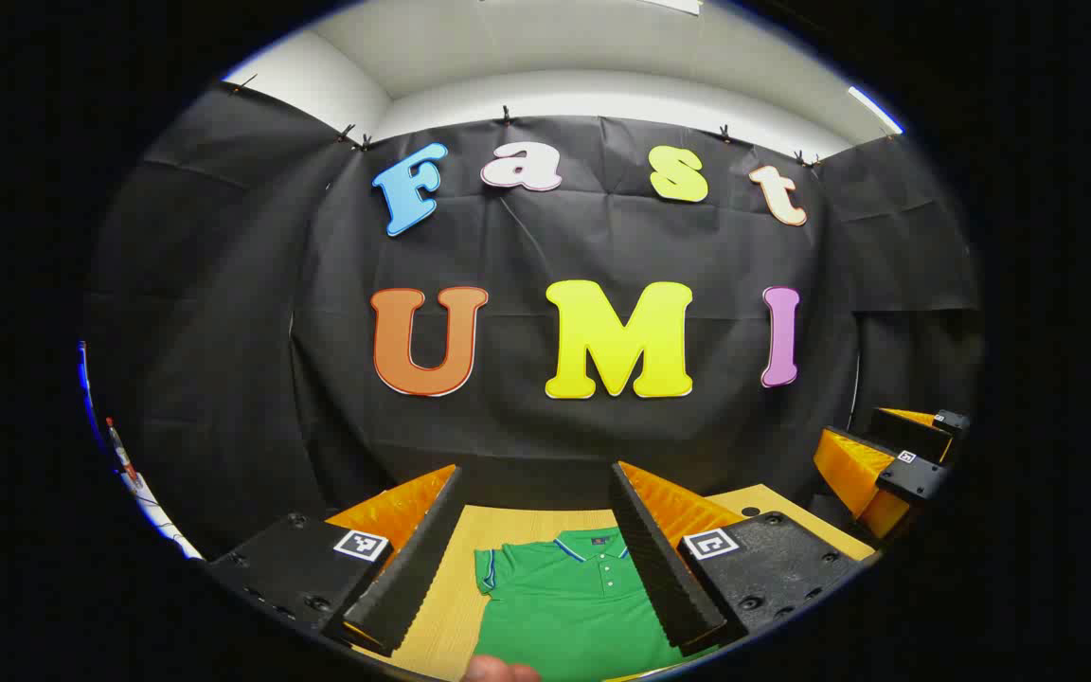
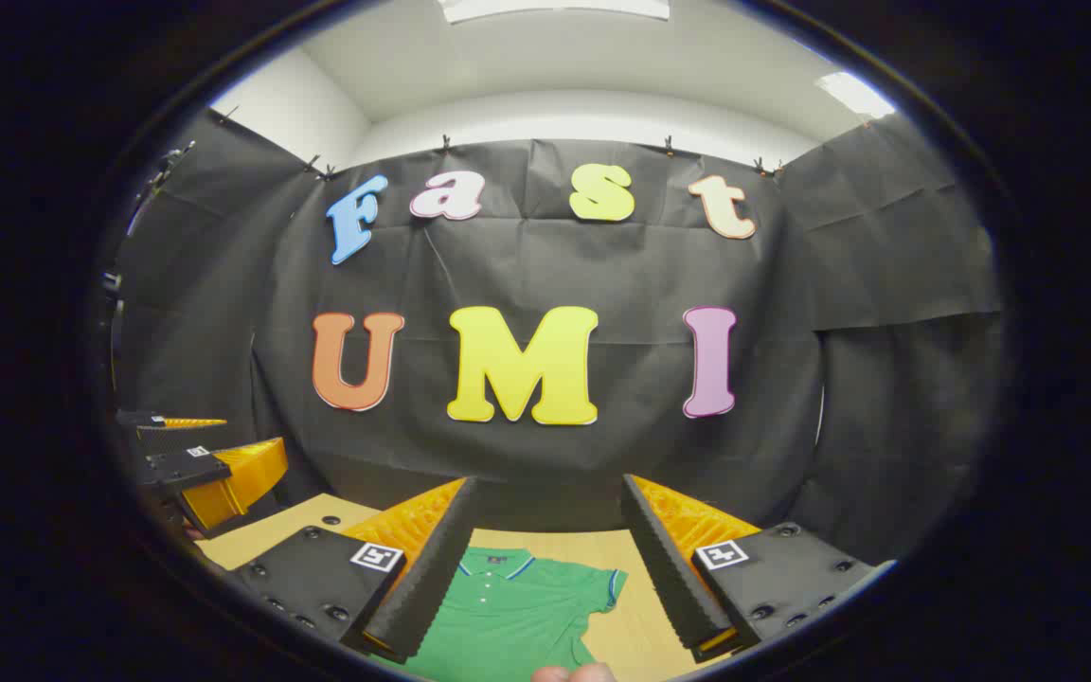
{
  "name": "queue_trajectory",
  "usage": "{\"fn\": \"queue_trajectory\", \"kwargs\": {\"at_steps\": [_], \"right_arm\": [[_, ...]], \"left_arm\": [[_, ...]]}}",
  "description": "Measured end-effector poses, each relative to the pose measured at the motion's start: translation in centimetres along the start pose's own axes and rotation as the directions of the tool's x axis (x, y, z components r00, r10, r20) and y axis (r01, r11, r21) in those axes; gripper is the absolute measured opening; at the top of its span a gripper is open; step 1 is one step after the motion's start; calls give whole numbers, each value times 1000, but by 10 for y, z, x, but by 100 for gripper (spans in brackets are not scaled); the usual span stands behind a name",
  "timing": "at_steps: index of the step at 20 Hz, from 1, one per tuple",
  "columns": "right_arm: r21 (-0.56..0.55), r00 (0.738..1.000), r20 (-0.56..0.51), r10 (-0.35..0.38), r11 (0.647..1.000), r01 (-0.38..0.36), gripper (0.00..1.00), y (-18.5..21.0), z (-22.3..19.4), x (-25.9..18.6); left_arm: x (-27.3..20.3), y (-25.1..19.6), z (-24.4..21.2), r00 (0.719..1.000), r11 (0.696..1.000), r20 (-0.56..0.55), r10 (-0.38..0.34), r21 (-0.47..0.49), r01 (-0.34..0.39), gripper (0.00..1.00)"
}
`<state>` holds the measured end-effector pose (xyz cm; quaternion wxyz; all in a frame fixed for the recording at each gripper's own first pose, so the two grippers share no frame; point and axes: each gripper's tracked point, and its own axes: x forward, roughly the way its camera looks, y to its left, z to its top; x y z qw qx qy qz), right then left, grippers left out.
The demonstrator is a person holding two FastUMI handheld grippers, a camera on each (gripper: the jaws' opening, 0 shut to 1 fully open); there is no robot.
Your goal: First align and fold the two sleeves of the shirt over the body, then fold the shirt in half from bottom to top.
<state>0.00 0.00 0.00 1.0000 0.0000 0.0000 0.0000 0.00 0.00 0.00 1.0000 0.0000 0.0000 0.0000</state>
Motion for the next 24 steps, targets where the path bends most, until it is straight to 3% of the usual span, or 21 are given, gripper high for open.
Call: {"fn": "queue_trajectory", "kwargs": {"at_steps": [3, 24], "right_arm": [[-2, 1000, -3, 5, 1000, -5, 93, -7, -1, 4], [-13, 999, -25, 22, 1000, -23, 95, -16, -15, 17]], "left_arm": [[4, -7, -3, 1000, 1000, -10, -6, -24, 6, 97], [16, -21, -12, 1000, 1000, -26, -10, -7, 10, 97]]}}
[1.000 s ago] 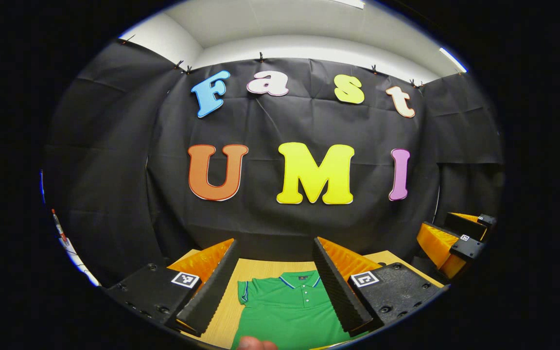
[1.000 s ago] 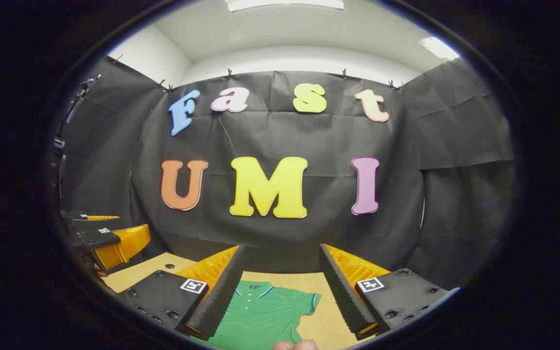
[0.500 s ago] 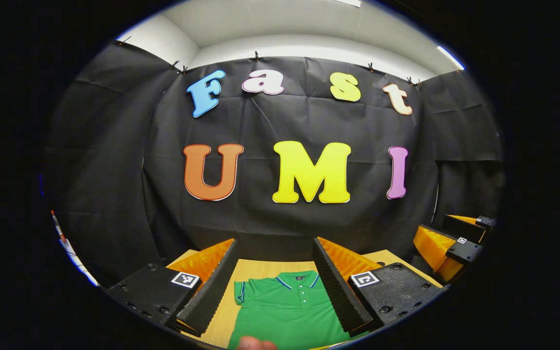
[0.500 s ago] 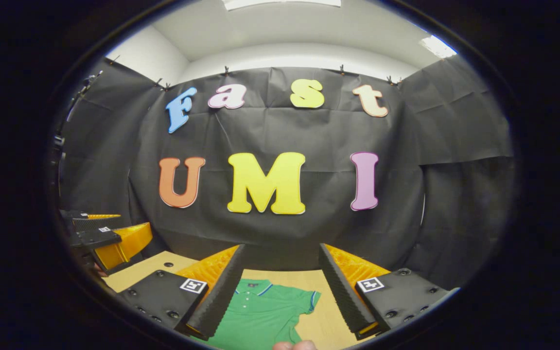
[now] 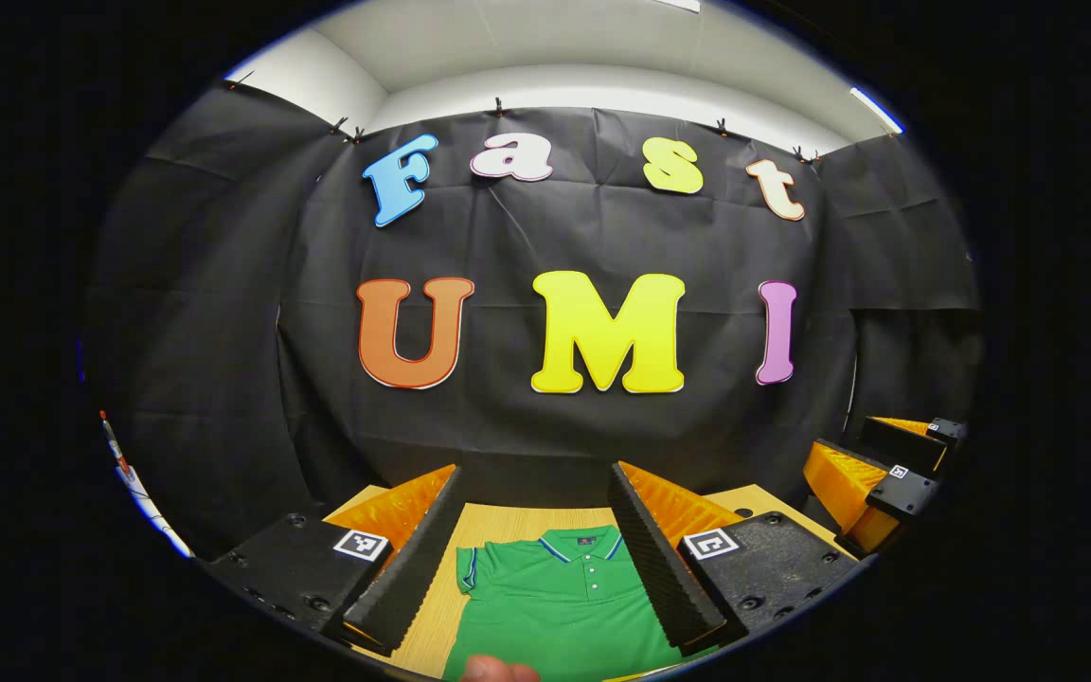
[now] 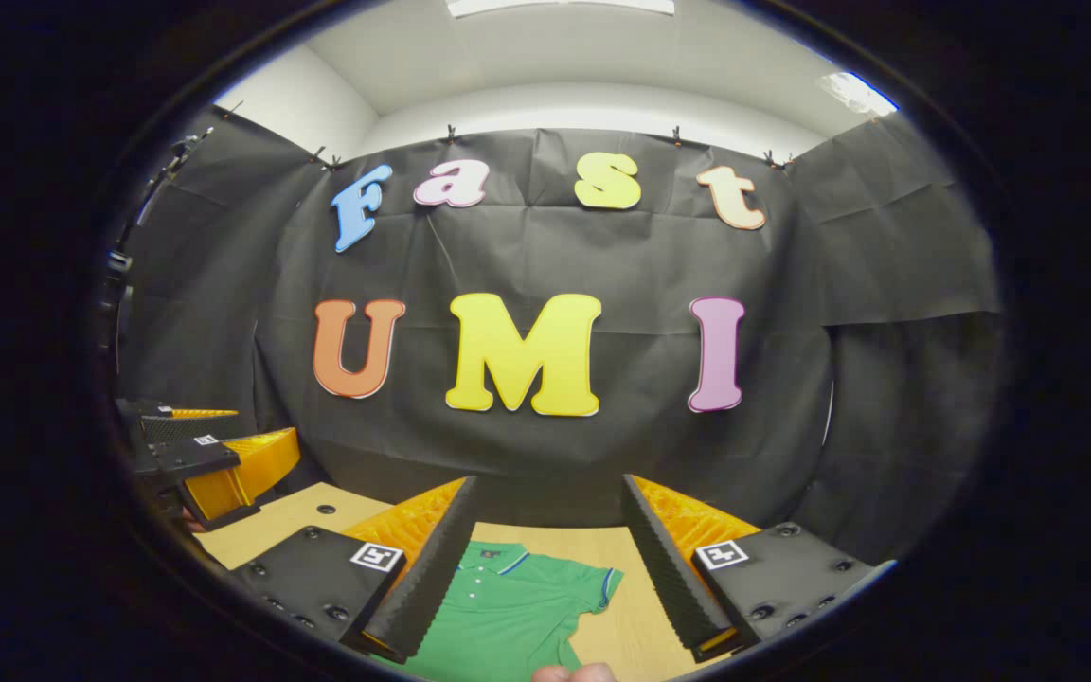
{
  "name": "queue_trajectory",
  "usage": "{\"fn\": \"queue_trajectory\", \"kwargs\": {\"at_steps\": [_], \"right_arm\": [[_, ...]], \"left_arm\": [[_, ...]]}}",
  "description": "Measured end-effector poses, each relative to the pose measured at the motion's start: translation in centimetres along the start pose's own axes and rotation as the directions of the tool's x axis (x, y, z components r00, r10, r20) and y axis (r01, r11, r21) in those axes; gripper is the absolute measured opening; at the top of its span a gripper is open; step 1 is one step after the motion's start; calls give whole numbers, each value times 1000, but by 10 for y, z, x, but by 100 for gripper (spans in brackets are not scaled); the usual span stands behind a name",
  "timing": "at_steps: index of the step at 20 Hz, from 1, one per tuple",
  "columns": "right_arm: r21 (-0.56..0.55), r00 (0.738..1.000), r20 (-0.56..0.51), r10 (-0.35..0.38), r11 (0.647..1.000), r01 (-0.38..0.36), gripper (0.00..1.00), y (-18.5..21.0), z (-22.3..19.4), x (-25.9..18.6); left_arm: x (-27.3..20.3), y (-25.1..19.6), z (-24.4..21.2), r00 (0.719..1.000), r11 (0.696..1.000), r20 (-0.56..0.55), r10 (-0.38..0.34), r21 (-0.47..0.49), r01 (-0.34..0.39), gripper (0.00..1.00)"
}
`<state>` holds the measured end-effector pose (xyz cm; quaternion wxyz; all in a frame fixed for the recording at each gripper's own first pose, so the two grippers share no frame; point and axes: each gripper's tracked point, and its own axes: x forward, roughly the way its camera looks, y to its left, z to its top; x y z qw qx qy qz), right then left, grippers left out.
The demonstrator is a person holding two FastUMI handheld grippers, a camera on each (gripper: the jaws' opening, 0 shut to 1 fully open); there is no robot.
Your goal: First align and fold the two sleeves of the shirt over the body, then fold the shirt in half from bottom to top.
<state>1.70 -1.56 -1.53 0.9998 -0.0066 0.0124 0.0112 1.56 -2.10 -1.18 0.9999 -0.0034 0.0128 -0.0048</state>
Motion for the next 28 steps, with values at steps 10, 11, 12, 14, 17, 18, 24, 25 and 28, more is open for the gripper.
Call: {"fn": "queue_trajectory", "kwargs": {"at_steps": [10, 11, 12, 14, 17, 18, 24, 25, 28], "right_arm": [[16, 999, -40, 12, 1000, -11, 95, -4, -12, 14], [15, 999, -51, 18, 1000, -17, 95, -4, -15, 16], [14, 998, -62, 24, 1000, -23, 93, -6, -18, 19], [15, 996, -84, 28, 1000, -27, 93, -12, -25, 26], [20, 990, -141, 27, 999, -25, 93, -23, -41, 38], [18, 986, -164, 29, 999, -27, 93, -27, -50, 44], [47, 908, -413, 72, 997, -58, 96, -58, -140, 82], [52, 891, -448, 69, 997, -52, 96, -64, -152, 89], [62, 837, -542, 74, 997, -48, 96, -82, -186, 114]], "left_arm": [[5, -4, -12, 1000, 1000, -22, -8, -4, 8, 97], [7, -4, -15, 999, 1000, -32, -9, -9, 9, 97], [7, -3, -18, 999, 1000, -41, -5, -12, 5, 97], [8, -4, -25, 998, 1000, -61, -3, -13, 2, 100], [12, -9, -38, 995, 1000, -96, -20, -22, 18, 97], [13, -13, -45, 993, 999, -113, -26, -26, 24, 97], [16, -24, -81, 974, 999, -223, -44, -36, 37, 97], [17, -24, -84, 972, 999, -232, -42, -38, 34, 97], [22, -23, -97, 964, 999, -265, -27, -35, 18, 98]]}}
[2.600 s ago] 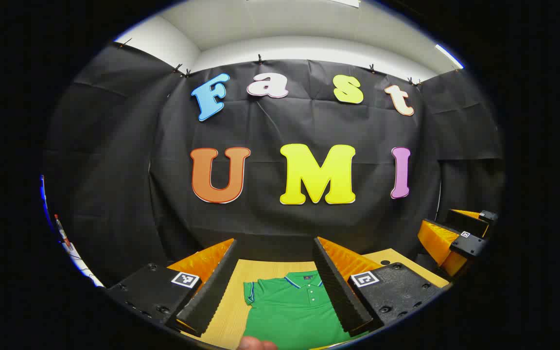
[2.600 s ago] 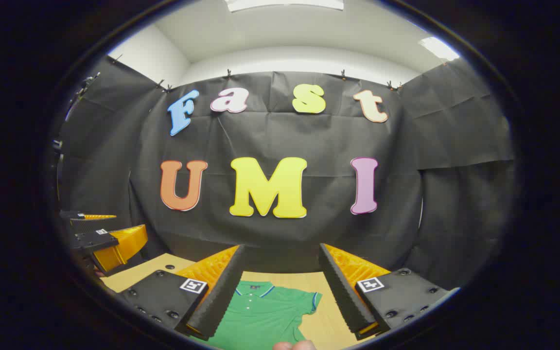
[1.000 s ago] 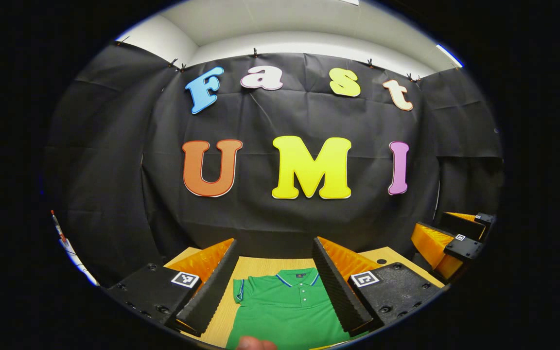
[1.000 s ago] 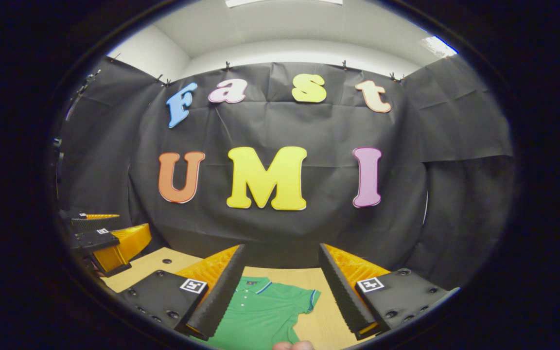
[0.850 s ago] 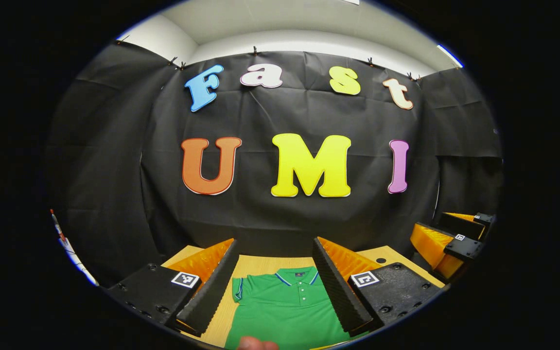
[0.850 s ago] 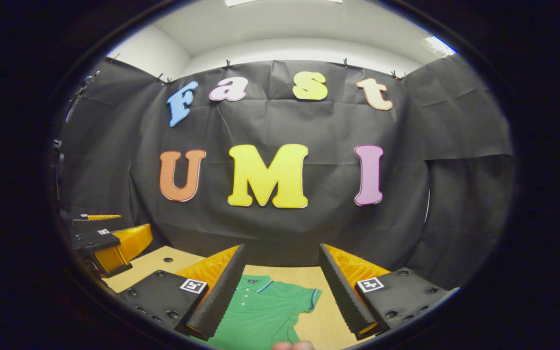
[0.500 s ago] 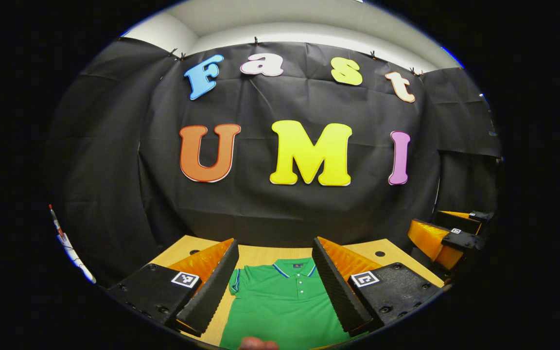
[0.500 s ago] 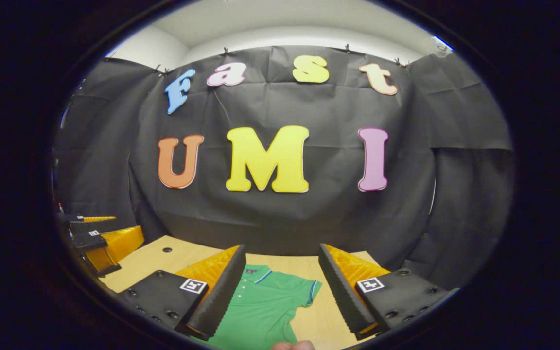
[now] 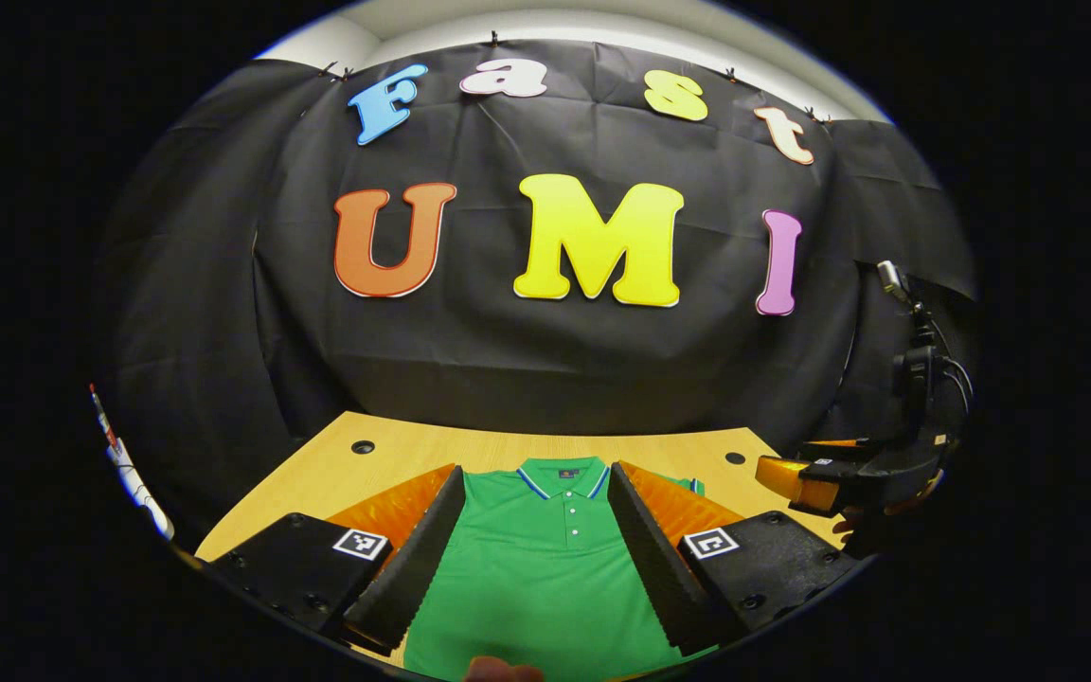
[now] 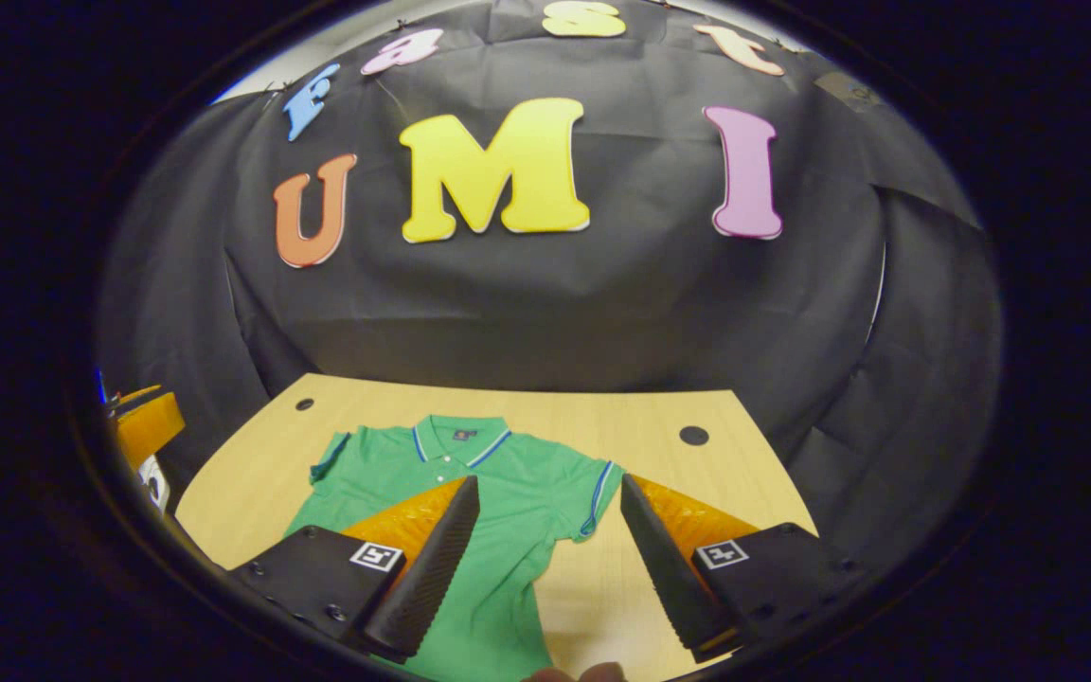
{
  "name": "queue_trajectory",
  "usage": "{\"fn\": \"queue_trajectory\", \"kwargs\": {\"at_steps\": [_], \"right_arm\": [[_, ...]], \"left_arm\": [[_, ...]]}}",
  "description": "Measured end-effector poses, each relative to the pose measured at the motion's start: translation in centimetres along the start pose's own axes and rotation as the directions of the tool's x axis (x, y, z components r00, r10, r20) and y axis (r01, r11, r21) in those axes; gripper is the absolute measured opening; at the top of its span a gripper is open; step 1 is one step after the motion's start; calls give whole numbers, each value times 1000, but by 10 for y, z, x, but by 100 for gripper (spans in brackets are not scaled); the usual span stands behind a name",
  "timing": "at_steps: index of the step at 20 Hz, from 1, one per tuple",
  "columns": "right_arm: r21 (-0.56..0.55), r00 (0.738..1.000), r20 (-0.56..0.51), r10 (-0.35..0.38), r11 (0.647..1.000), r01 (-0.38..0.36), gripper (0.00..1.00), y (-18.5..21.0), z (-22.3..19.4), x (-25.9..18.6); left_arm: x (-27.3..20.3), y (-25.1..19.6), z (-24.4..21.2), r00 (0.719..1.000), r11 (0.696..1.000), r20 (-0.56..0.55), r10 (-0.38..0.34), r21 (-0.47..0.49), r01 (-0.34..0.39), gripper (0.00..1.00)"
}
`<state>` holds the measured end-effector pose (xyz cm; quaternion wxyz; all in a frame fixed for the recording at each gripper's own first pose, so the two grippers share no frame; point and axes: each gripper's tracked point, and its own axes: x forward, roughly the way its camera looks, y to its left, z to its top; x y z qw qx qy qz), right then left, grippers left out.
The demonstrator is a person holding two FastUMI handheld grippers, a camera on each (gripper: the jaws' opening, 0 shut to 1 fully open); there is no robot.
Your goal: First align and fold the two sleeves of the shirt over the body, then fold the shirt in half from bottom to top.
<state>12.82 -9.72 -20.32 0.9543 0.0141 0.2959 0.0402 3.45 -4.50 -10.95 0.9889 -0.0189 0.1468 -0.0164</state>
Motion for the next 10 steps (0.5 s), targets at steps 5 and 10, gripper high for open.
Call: {"fn": "queue_trajectory", "kwargs": {"at_steps": [5, 10], "right_arm": [[11, 971, -236, -43, 999, 47, 96, -27, -32, 59], [22, 932, -357, -55, 997, 68, 94, -40, -64, 114]], "left_arm": [[6, 0, -17, 998, 1000, -63, 15, -16, -16, 98], [11, -2, -28, 994, 1000, -105, 30, -7, -30, 98]]}}
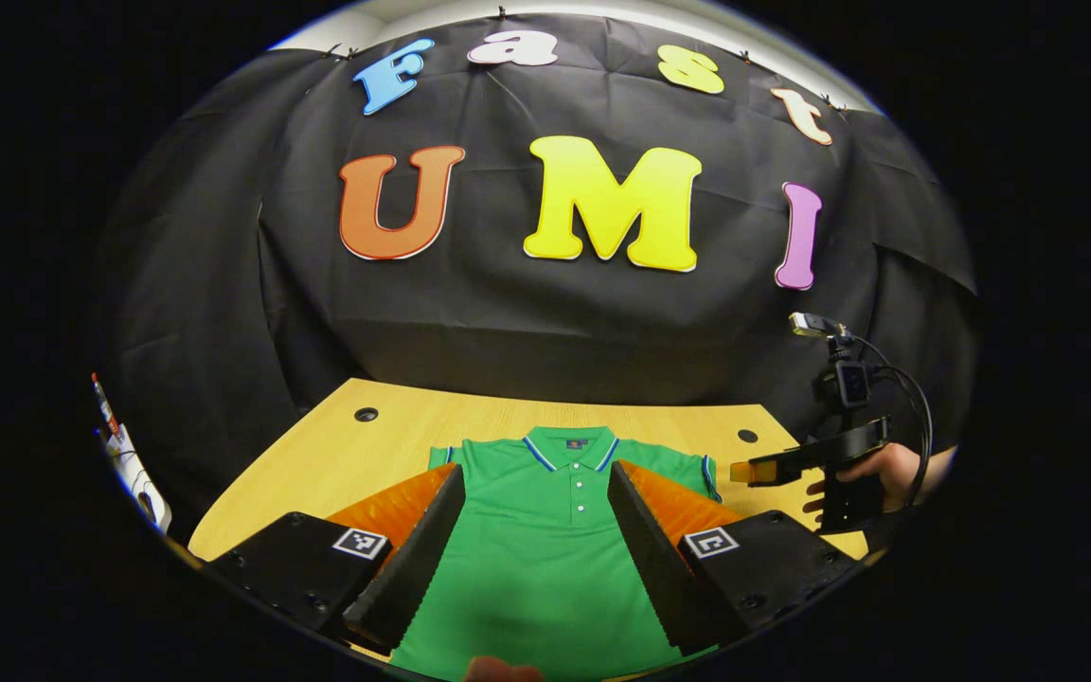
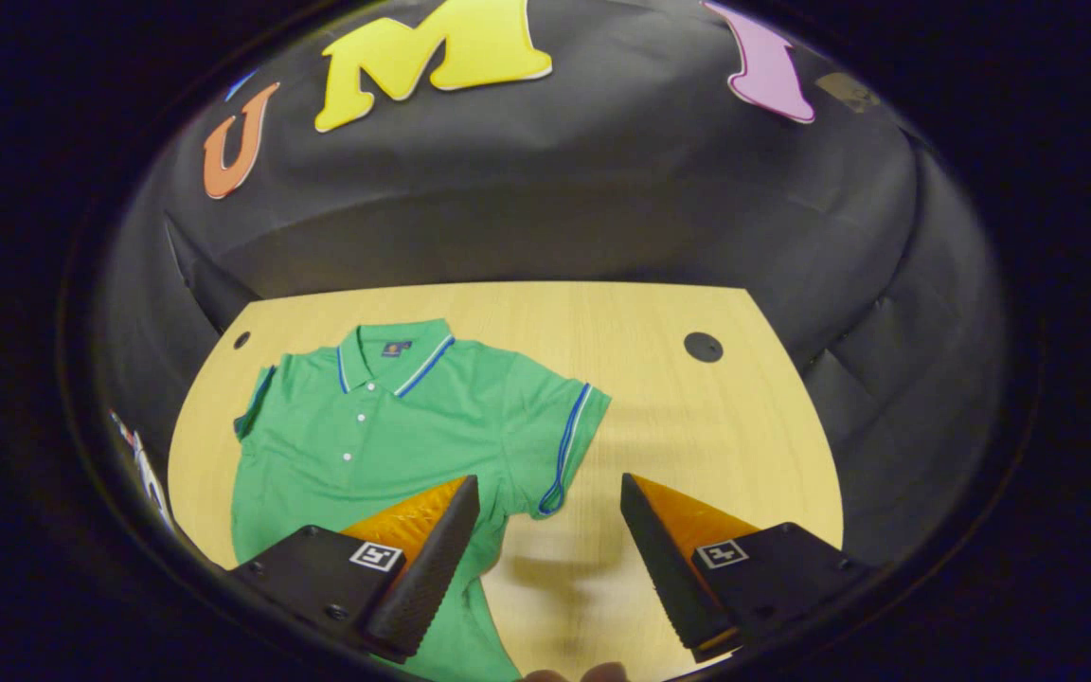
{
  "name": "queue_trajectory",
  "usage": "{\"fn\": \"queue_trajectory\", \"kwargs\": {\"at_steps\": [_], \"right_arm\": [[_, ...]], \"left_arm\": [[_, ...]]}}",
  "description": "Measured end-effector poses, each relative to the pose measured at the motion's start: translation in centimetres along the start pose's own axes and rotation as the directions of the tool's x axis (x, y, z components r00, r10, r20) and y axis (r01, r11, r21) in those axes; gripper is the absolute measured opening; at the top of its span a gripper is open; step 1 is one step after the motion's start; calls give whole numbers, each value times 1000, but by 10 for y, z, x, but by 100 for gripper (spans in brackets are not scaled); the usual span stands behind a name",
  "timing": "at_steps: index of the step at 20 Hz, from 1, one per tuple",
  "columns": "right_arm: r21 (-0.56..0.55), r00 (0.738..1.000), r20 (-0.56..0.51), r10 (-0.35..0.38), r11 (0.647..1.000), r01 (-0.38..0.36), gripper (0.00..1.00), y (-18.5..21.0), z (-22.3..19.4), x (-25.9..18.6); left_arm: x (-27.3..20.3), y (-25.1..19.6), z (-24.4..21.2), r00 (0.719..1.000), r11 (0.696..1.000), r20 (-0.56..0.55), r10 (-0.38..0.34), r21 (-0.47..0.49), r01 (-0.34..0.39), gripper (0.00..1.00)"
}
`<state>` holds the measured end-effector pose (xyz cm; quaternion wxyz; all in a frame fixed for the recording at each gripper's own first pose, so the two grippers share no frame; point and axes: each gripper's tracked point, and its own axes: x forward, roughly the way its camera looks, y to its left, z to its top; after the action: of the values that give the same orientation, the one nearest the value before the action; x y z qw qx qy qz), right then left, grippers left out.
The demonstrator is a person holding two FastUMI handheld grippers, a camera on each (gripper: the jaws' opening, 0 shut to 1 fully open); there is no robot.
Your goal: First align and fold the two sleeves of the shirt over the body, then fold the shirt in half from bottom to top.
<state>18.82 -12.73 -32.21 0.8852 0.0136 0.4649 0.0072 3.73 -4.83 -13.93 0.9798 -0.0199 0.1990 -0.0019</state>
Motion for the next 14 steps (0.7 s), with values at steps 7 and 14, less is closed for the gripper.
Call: {"fn": "queue_trajectory", "kwargs": {"at_steps": [7, 14], "right_arm": [[40, 994, -105, -18, 999, 22, 94, -18, -13, 79], [35, 992, -123, -16, 999, 21, 94, -21, -16, 113]], "left_arm": [[8, 5, -32, 995, 999, -91, 40, 6, -40, 98], [12, -2, -48, 988, 999, -146, 45, 14, -44, 98]]}}
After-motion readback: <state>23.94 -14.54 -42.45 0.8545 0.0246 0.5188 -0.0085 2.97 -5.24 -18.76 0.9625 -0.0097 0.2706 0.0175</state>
